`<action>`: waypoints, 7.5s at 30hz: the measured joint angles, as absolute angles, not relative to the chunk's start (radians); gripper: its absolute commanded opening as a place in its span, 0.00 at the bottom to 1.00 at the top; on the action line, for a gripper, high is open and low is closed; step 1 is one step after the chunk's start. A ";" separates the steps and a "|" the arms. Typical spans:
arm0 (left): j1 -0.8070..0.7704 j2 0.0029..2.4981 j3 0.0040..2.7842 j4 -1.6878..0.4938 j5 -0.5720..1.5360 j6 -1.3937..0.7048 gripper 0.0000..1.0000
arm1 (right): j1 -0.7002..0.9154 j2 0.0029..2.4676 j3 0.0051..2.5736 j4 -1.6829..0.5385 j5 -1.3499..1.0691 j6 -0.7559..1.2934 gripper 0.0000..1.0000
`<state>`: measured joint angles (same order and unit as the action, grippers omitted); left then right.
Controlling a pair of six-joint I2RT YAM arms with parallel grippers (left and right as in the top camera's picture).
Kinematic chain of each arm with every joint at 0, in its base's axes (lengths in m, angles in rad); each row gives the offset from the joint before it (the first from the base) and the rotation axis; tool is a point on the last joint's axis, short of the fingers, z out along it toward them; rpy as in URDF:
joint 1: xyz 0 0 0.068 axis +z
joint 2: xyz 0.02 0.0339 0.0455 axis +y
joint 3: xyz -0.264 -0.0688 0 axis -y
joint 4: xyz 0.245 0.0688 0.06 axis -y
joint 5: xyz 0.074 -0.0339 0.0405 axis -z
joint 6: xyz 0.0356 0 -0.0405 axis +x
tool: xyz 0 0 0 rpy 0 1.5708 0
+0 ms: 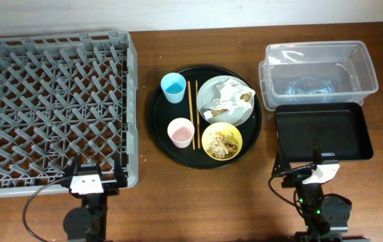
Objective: Sort waste into correct bins and load items into the dishwasher rack
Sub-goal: 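Raise both arms from rest toward the table items, then grasp the tissue and scraps on the white plate with the right gripper, then carry the tissue to the clear plastic bin and release it, then move the right gripper to the yellow bowl and grasp its rim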
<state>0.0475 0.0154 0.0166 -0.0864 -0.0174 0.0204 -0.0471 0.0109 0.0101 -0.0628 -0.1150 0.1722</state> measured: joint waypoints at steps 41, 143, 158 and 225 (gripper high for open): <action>0.047 0.015 0.017 -0.086 -0.014 0.020 0.99 | -0.047 0.011 0.010 -0.063 -0.115 0.172 0.98; 0.047 1.960 2.046 -1.323 0.269 0.266 0.99 | 0.358 2.329 1.922 -1.044 0.138 0.950 0.45; 0.047 1.960 2.046 -1.322 0.269 0.266 0.99 | 0.333 2.321 2.046 -1.188 0.087 0.737 0.04; 0.047 1.960 2.046 -1.322 0.269 0.266 0.99 | 0.396 2.001 2.201 -1.502 -0.086 0.481 0.60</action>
